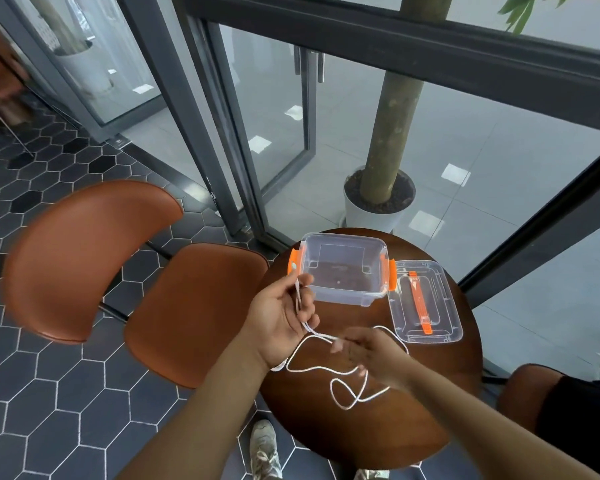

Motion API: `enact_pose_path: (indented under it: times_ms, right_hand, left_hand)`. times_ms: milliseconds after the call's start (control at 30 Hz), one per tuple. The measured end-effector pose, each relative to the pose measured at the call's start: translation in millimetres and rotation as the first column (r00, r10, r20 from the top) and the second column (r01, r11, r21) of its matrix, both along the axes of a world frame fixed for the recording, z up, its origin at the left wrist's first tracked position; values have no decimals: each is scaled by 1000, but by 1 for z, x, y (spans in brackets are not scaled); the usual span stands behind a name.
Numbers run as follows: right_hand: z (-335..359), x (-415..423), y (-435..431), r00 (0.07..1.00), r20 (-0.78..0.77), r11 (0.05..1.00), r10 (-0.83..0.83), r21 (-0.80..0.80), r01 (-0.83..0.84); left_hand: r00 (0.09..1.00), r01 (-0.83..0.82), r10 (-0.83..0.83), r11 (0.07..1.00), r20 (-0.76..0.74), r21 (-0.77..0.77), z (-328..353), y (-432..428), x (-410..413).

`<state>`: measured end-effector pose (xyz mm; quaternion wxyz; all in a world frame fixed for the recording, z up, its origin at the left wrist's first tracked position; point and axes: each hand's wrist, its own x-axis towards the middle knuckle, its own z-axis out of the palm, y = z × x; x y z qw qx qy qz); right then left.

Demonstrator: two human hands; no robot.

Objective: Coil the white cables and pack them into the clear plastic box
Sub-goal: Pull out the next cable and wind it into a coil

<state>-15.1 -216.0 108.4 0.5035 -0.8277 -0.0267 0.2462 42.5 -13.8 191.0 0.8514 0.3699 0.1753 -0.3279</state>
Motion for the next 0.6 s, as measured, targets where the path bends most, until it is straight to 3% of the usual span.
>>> enact_pose_path:
  times_ms: [133, 233, 333, 500, 600]
  right_hand:
    - [17, 39, -11, 997, 10, 992, 70, -108, -69]
    - [34, 64, -14, 983, 81, 971, 167, -188, -150]
    - [56, 82, -7, 972, 140, 964, 187, -217, -154]
    - [92, 95, 13, 993, 98, 990, -61, -120, 73]
    - [108, 82, 28, 986, 119, 986, -119, -102, 132]
  left_hand:
    - [981, 186, -185, 983, 52, -12, 4, 9, -5]
    - [909, 396, -400, 916, 114, 62, 6, 14, -6]
    - [852, 505, -517, 853, 84, 129, 5, 17, -5]
    - [874, 444, -486, 817, 24, 369, -5, 17, -6]
    - [898, 368, -436, 824, 66, 431, -9, 14, -10]
